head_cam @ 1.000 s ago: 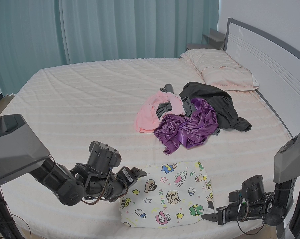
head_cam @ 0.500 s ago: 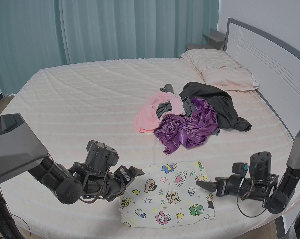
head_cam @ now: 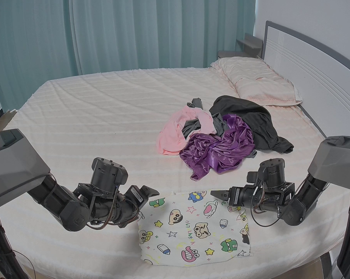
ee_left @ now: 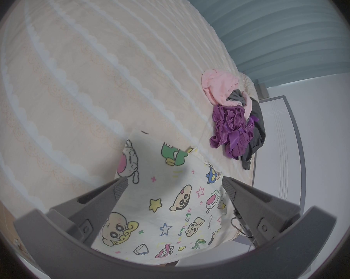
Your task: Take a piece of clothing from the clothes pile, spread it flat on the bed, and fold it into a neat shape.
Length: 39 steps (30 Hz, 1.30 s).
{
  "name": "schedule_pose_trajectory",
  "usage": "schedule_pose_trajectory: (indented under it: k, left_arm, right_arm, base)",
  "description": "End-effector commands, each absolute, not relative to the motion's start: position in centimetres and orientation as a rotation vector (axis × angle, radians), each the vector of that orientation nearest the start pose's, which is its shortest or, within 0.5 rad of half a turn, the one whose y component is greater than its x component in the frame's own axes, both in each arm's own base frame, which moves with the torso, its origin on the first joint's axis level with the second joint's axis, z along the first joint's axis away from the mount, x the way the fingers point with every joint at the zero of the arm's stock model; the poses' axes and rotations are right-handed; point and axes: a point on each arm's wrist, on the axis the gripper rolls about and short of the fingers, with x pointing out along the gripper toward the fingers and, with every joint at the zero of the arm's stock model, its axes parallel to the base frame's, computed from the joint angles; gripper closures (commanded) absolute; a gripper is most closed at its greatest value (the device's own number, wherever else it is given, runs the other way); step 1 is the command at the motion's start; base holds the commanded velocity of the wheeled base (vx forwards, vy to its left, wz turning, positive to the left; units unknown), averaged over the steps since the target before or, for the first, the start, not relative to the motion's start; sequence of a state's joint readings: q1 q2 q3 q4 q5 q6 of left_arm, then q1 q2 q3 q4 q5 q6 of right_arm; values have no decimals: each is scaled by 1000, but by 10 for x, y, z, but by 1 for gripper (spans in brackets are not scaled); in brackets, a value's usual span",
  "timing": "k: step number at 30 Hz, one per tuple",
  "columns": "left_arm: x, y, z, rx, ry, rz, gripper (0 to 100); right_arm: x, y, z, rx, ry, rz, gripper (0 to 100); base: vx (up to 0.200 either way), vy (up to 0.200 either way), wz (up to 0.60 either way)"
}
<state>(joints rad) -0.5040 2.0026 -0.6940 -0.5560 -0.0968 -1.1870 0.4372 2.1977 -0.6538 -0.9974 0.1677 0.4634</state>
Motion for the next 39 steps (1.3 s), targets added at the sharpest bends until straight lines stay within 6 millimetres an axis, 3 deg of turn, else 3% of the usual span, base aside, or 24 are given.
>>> schedule_pose_trajectory:
  k: [1,13,14,30,39]
  left_arm:
    - [281,-152,53,-952,962,-54,0]
    - [282,-152,52,-952,963,-52,0]
    - [282,-152,51,-950,965,-51,0]
    - [282,-153,49,-948,969,-47,0]
    - [282,-153,49,-947,969,-48,0]
  right_arm:
    - [322,156,-2,358,706,443,0]
    - [324,153,-1,361,703,433,0]
    - [324,153,-1,361,703,433,100]
    - [344,135,-2,371,652,321,100]
    - [345,134,-4,372,654,314,100]
  base:
    - [0,0,0]
    - [0,0,0]
    - [0,0,0]
    - [0,0,0]
    - [0,0,0]
